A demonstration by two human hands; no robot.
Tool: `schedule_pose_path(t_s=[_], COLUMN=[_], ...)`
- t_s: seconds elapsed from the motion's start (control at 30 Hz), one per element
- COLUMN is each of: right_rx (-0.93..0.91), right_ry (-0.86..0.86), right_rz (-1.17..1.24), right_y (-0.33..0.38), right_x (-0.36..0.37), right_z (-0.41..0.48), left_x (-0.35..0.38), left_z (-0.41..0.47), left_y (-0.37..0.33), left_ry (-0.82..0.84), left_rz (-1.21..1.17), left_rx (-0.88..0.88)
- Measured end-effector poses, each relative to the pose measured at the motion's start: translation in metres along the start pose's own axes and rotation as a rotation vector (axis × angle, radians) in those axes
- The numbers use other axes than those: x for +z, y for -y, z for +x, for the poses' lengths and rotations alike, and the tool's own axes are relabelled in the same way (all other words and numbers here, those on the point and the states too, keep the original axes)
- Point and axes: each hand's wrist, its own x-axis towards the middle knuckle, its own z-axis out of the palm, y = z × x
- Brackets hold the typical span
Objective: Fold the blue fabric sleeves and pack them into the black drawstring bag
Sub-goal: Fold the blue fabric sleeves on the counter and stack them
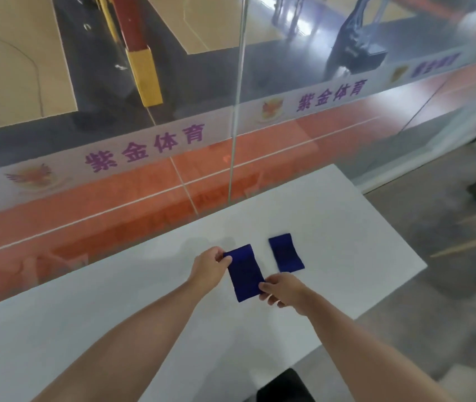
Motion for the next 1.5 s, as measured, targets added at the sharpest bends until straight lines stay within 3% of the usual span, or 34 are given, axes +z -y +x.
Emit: schedule_pose_path(t_s=[0.27,0.7,0.9,1.07,1.27,1.37,1.5], right_rx=[0.090,0.113,0.135,0.155,0.067,0.018,-0.053], right_ry=[-0.150,-0.056,-0.090,-0.194,-0.258,-0.262,-0.287], right_rz=[-0.111,-0.252,-0.296,-0.315,-0.283,-0.184,-0.036], right_y=[-0.046,-0.065,-0.070,-0.080,-0.091,-0.093,-0.086], right_x=[-0.075,-0.118,-0.119,-0.120,-0.103,-0.094,-0.085], right_z=[0.052,0.120,0.128,0.125,0.126,0.125,0.111], left_x=[0.085,0.145,0.161,0.172,0.180,0.177,0.155], left_z=[0.057,0.124,0.130,0.126,0.127,0.120,0.100], left_y=[-0.049,-0.076,-0.069,-0.062,-0.054,-0.050,-0.036], left_ry=[0.086,0.090,0.073,0.028,0.132,0.125,0.172], left_rz=[0.144,0.264,0.271,0.246,0.494,0.419,0.185], left_rx=[-0.009,-0.090,-0.124,-0.064,0.119,0.129,0.015])
